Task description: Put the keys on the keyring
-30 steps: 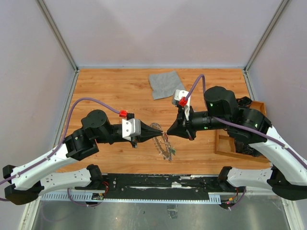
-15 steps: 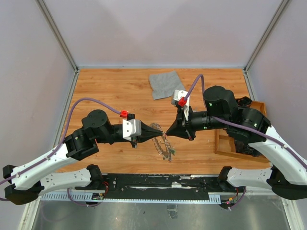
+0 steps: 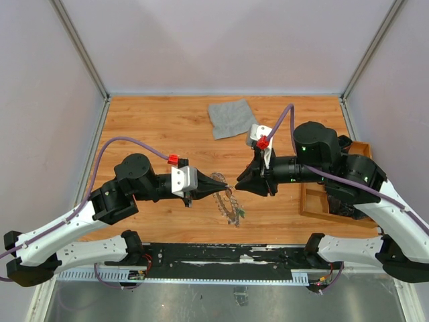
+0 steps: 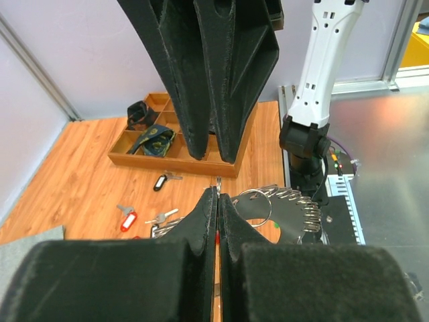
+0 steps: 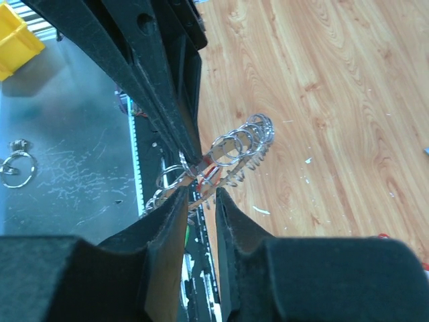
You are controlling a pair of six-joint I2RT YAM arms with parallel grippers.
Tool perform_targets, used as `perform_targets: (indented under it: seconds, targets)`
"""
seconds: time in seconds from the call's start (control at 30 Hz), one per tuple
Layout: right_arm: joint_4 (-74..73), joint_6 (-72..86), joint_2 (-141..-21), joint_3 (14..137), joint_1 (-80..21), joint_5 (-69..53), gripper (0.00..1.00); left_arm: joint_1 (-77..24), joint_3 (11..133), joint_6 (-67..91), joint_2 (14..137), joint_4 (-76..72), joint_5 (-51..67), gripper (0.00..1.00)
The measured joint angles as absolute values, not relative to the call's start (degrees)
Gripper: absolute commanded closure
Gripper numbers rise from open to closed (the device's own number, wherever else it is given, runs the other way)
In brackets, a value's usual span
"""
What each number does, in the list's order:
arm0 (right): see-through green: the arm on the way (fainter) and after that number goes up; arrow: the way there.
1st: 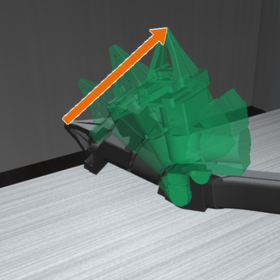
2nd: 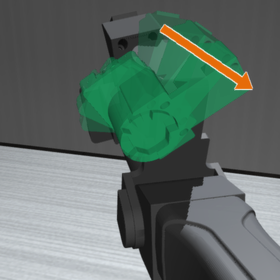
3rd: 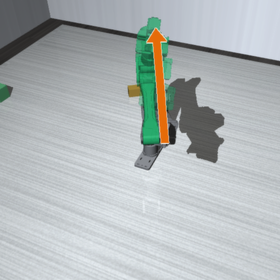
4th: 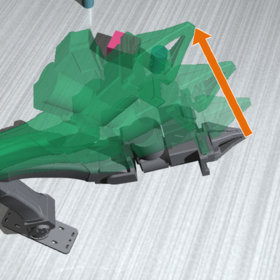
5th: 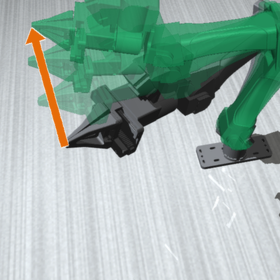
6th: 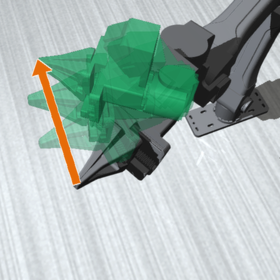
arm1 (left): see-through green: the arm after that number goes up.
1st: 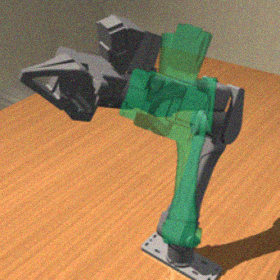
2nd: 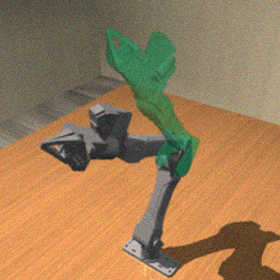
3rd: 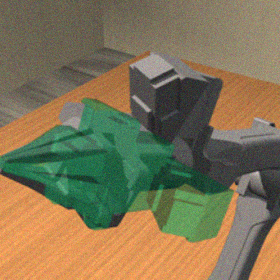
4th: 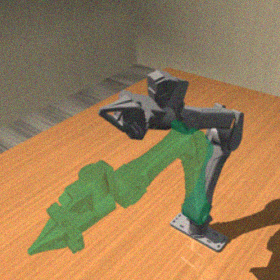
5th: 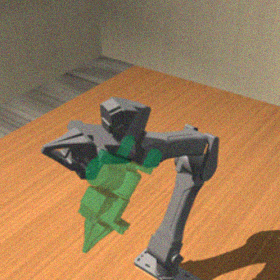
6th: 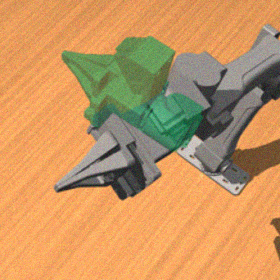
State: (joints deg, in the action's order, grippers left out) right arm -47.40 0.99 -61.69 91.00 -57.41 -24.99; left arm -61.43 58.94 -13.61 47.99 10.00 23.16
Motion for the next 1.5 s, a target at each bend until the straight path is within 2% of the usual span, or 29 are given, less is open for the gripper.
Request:
perform_targets:
  seconds: [0.3,0.4,0.57,0.8,0.87,1.33,1.5]
  targets:
    - [-44.8,-0.3,-56.9,85.8,-57.4,-15.2,0.45,-61.4,58.1,-9.9,48.3,9.8,18.4,1.00]
    - [-43.9,-0.8,-54.9,83.7,-57.4,-11.3,0.29,-61.4,56.1,-7.7,49.1,9.8,15.0,0.99]
    - [-42.6,-1.0,-54.1,80.4,-57.4,-7.0,0.22,-61.4,51.6,-3.4,51.4,9.8,9.1,0.99]
    - [-42.7,0.7,-56.0,77.8,-57.4,-2.0,0.08,-56.3,48.3,1.9,56.8,11.5,6.4,0.99]
    - [-42.8,1.6,-55.8,76.7,-57.4,0.1,0.01,-55.1,47.8,2.9,56.7,12.6,5.7,1.00]
    - [-42.9,7.4,-57.1,74.0,-57.4,10.2,0.02,-53.3,44.2,9.8,51.0,22.4,-1.8,1.00]
    - [-43.2,8.5,-58.0,73.5,-57.2,10.5,0.02,-49.8,43.5,10.5,56.4,22.1,-1.3,0.99]
